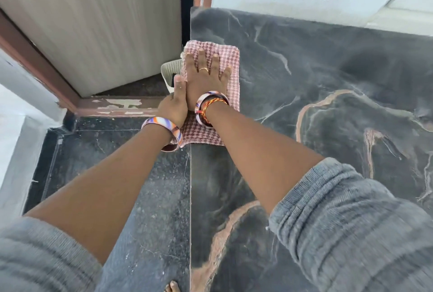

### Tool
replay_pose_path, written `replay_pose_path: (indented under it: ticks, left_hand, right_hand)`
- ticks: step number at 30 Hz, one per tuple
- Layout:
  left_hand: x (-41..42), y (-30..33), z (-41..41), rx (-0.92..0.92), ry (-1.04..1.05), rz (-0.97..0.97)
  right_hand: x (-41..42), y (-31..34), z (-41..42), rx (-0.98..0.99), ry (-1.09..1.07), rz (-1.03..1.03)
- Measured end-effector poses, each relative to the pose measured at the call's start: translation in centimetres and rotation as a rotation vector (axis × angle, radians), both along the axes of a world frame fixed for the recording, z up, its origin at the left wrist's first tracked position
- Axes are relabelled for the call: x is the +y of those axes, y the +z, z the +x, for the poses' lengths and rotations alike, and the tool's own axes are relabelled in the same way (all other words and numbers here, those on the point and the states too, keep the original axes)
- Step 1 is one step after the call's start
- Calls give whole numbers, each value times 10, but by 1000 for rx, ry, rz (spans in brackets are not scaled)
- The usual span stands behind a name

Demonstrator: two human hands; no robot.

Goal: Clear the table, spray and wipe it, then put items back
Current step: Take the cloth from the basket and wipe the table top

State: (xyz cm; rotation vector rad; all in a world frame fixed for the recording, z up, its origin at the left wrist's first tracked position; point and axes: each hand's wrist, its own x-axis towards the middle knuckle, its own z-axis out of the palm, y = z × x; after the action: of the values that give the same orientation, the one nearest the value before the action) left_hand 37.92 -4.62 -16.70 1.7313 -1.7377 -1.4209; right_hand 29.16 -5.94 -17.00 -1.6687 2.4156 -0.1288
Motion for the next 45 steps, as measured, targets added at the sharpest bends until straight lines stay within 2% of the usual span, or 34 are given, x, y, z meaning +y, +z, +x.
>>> replay_pose_path:
  ticks: [8,13,18,27,37,41,45]
  left_hand:
    - [-60,-10,-35,-35,222,-53]
    - [-84,-17,-41,-17,129,-99]
    - [-85,-13,-36,-37,109,-130]
    - [-36,3,1,-141,5,-146]
    - [77,1,68,-101,-159,-91]
    - [102,-4,88,-210,-89,-182]
    - [124,8,89,-164,29,-357]
  right_hand:
    - [-119,5,-56,8,32,14]
    - [-155,7,-80,8,60,7]
    - [-150,5,-80,17,88,6]
    - [-75,-2,-47,16,93,-13]
    - [70,-3,31,8,54,-30]
    - [128,-6,58,8,71,-36]
    - [187,-8,83,7,97,-59]
